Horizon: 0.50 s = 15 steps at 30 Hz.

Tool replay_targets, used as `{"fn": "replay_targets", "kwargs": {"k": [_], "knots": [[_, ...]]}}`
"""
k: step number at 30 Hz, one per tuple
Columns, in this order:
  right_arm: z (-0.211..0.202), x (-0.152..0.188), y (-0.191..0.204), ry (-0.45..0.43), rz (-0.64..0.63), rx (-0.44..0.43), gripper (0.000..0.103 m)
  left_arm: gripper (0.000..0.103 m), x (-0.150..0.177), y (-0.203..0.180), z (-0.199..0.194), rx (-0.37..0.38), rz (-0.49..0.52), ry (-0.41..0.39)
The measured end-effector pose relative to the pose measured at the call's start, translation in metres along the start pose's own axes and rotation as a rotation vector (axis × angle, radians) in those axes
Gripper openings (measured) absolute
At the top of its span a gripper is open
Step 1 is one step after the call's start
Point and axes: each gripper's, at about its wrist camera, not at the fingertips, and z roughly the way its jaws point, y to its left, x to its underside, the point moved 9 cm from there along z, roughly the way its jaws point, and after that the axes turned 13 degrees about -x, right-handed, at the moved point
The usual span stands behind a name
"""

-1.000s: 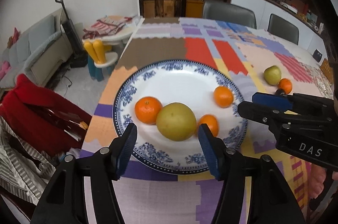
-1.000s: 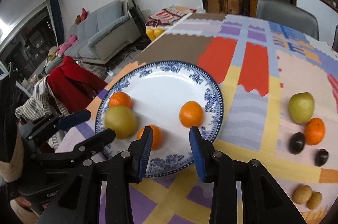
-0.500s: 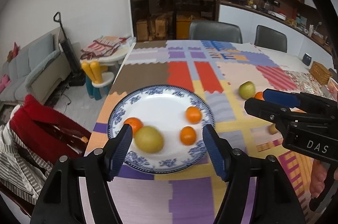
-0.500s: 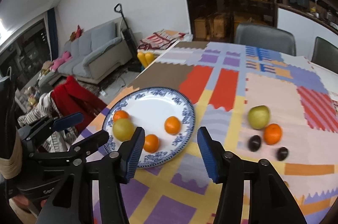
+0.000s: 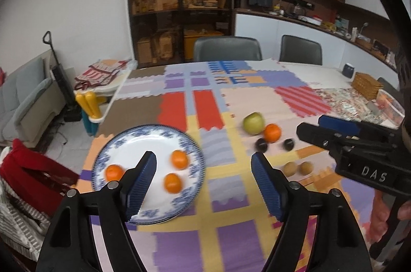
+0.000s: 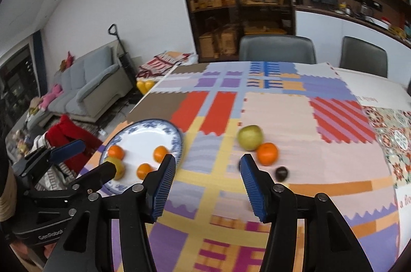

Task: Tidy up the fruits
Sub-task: 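Move both open tools back toward the plums and pear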

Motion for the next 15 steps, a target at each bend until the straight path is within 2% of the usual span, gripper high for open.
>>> {"fn": "replay_targets", "kwargs": {"k": [7, 15], "knots": [[-0.018, 0.000, -0.032, -0.024, 0.039, 0.055, 0.054, 0.076, -0.016, -0.034, 0.008, 0.046, 0.026, -0.016], [-0.021, 0.006, -0.066, -0.014, 0.051, 0.112, 0.054, 0.076, -0.016, -0.064, 0.030, 0.098, 0.076, -0.006]]}}
